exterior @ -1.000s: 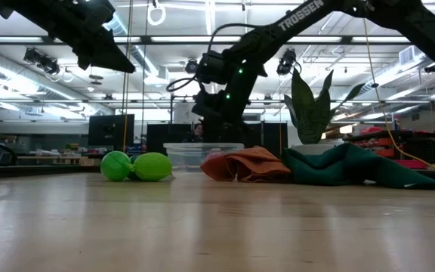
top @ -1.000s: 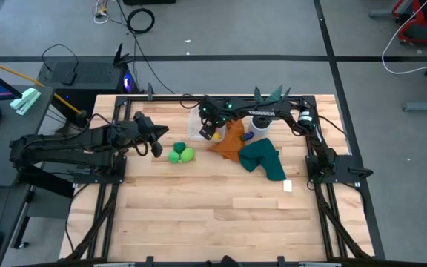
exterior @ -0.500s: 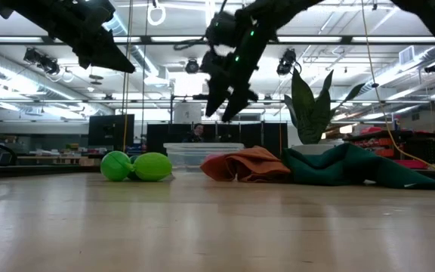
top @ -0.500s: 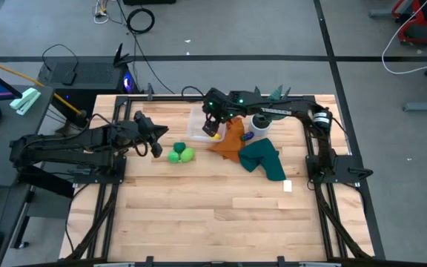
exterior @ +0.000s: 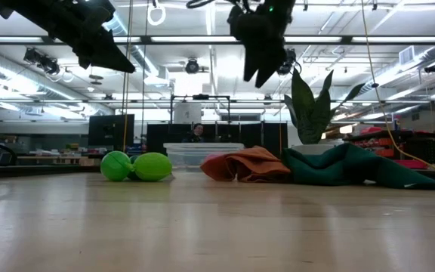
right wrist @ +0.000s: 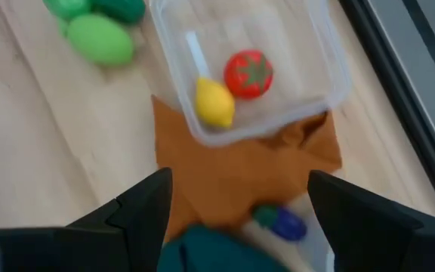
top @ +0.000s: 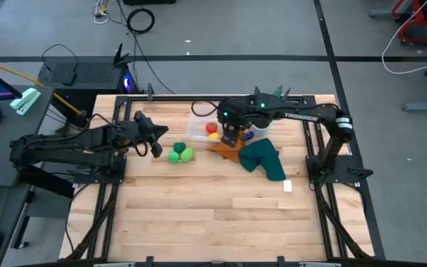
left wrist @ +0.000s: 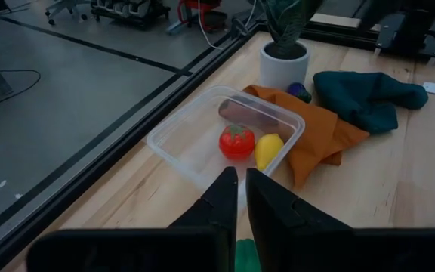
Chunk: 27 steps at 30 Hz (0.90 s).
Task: Pick and placing Produce into tupperware
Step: Put the violet eggplant into the transparent container
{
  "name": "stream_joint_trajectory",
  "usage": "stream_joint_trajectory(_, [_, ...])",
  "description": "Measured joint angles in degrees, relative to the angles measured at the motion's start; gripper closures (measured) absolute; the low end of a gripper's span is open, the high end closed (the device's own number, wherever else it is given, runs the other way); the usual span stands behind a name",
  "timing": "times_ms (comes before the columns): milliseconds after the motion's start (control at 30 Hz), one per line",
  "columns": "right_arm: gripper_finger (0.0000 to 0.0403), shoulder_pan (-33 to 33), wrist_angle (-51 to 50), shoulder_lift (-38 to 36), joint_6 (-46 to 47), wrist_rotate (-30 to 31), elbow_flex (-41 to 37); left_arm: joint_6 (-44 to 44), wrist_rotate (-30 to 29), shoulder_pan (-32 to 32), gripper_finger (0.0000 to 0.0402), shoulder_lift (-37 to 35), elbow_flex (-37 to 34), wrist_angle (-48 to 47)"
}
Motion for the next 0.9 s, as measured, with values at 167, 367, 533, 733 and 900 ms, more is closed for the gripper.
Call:
stream_joint_trajectory(167, [0.0145, 3.53, -4.47, -0.98, 0.19, 1.01, 0.00, 0.11, 1.22, 0.00, 0.0361, 0.02, 0.00, 0.02])
stream_joint_trajectory(367, [0.0146, 8.36, -6.61, -0.93, 3.03, 1.72, -0.70, 0.08, 1.51, -0.02, 0.0369, 0.02, 0.00, 0.03])
stream_joint_trajectory(533, [0.0146, 11.98, -6.96, -0.91, 8.43, 2.28, -3.69, 0.09, 2.18, -0.02, 0.0374, 0.02, 0.00, 0.04])
stream_joint_trajectory(733, [0.0147, 16.76, -5.93, -1.43, 16.31, 3.72, -8.46, 0.49, 4.08, -0.02, 0.0368, -0.01, 0.00, 0.02])
stream_joint_trajectory(900, [0.0147, 20.58, -4.40, -3.14, 27.65, 11.05, -11.36, 1.89, 4.89, 0.00, 0.0367, -0.01, 0.02, -0.11])
